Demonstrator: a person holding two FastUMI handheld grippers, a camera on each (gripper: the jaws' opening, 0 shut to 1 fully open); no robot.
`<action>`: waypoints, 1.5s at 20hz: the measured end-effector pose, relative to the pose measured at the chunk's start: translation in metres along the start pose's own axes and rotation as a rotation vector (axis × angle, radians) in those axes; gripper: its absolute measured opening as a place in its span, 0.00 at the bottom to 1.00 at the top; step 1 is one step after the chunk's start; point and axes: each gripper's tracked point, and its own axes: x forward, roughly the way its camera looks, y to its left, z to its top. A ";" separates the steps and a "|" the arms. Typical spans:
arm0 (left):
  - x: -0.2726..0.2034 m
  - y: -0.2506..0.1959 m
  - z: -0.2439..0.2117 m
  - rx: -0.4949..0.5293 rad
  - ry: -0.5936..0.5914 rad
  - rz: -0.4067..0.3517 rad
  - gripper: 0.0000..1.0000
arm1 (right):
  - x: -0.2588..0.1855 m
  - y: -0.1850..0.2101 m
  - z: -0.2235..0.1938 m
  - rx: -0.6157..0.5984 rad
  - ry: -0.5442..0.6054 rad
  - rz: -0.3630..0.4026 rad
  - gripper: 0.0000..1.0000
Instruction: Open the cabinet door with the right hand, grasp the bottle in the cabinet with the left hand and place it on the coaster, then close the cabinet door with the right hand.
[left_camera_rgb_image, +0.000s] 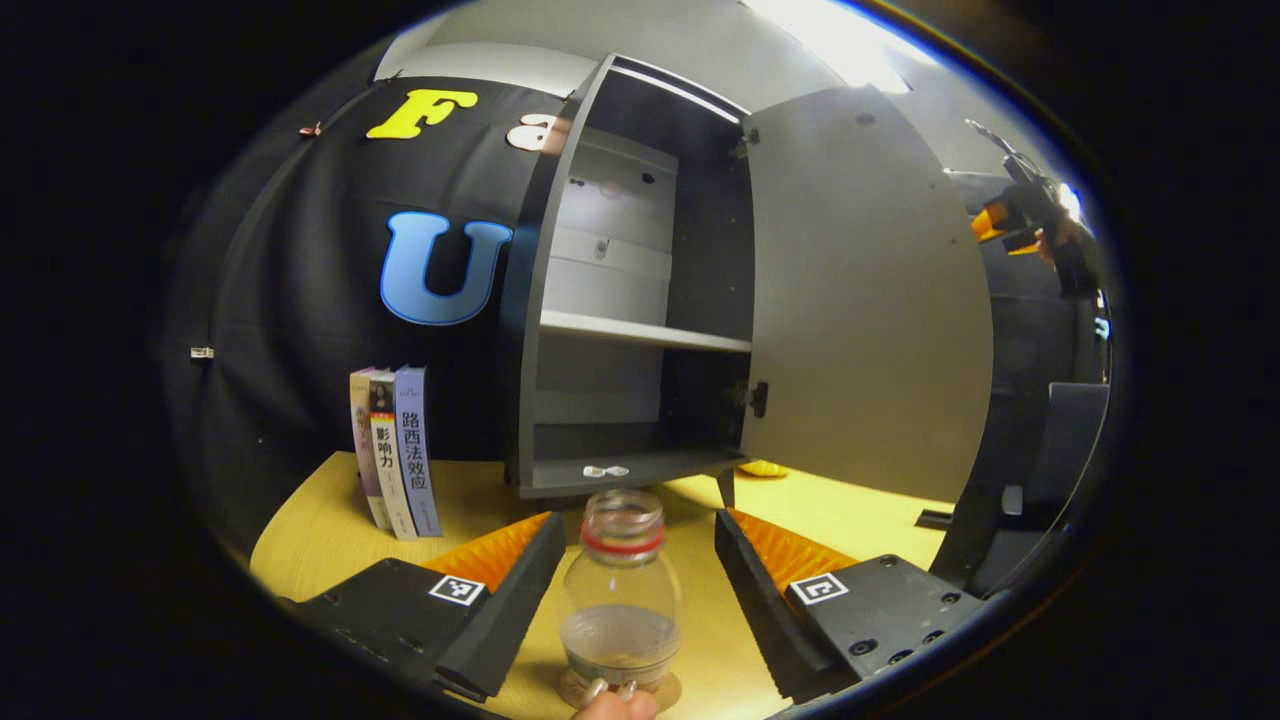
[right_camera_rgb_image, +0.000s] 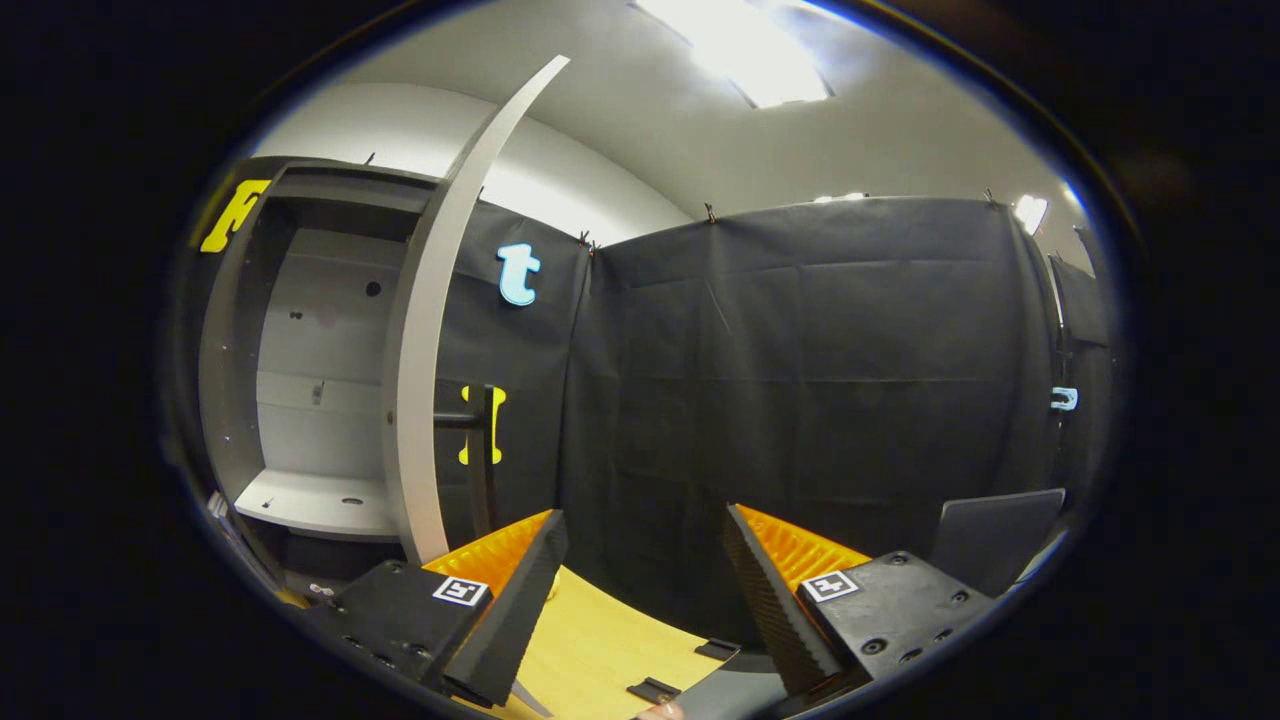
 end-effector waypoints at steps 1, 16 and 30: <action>0.000 -0.002 0.014 0.005 -0.003 -0.001 0.95 | 0.001 0.000 -0.001 0.014 -0.001 0.001 0.97; 0.052 -0.152 0.146 -0.019 0.047 -0.153 0.95 | 0.018 0.012 -0.020 0.219 0.058 0.382 0.97; 0.093 -0.174 0.152 0.021 0.021 -0.054 0.95 | 0.014 0.088 -0.030 0.182 0.108 0.839 0.98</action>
